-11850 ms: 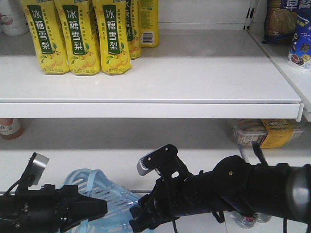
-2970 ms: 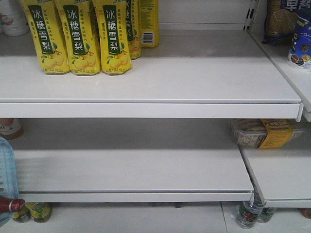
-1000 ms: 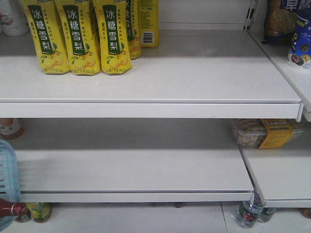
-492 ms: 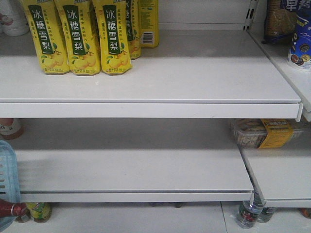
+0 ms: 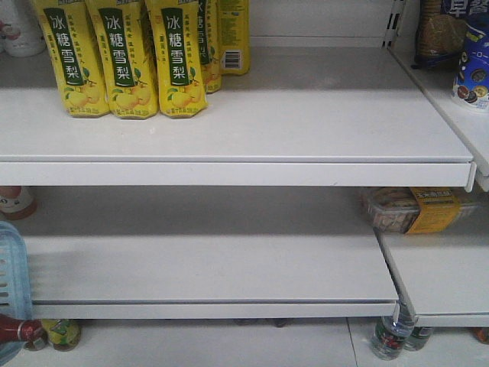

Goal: Place coke in basket with both arms

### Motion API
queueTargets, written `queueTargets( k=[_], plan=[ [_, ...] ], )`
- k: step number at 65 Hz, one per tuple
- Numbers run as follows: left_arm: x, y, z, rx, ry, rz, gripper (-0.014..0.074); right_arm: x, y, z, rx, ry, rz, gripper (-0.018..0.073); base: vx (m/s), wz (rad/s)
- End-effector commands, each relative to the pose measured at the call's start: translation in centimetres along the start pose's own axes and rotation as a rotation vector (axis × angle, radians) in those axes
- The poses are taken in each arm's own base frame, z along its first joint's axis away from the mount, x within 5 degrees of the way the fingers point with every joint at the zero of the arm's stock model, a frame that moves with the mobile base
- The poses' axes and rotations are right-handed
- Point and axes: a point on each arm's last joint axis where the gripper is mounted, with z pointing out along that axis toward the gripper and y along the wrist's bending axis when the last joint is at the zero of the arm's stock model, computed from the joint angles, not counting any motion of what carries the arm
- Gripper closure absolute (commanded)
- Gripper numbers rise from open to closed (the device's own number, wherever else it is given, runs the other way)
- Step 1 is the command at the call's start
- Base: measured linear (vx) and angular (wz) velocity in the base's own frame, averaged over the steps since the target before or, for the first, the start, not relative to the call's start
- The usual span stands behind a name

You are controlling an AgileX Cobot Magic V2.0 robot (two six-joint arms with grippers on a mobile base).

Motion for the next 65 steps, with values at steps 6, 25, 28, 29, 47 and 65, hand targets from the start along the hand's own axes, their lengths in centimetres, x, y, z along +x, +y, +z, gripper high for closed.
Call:
queueTargets(
  k=[6,25,28,29,47,65],
  plan=[
    [-1.96,-0.21,-0.36,0.017,-0.199,0.060,0.0603,-0.46,-0.17,-0.12,0.030,-0.091,-0.023,0.0569,0.00,0.00],
    [-1.96,-0.21,-0.36,0.017,-0.199,0.060,0.0603,-0.46,-0.16,-0.12,0.029,-0.091,-0.019,0.0569,0.00,0.00],
    [-1.96,-0.21,-0.36,0.017,-0.199,0.060,0.0603,-0.46,-0.16,-0.12,0.029,-0.091,-0.019,0.0569,0.00,0.00],
    [-1.96,-0.21,-0.36,0.017,-0.199,0.060,0.0603,-0.46,-0.16,-0.12,0.029,-0.091,-0.019,0.0569,0.00,0.00],
    [-1.96,-0.21,-0.36,0.017,-0.199,0.060,0.0603,-0.48,-0.16,-0.12,0.029,-0.091,-0.019,0.0569,0.00,0.00],
    [-1.96,-0.21,-0.36,0.017,-0.199,0.060,0.0603,-0.48,-0.16,-0.12,0.029,-0.091,-0.019,0.0569,0.00,0.00]
  ],
)
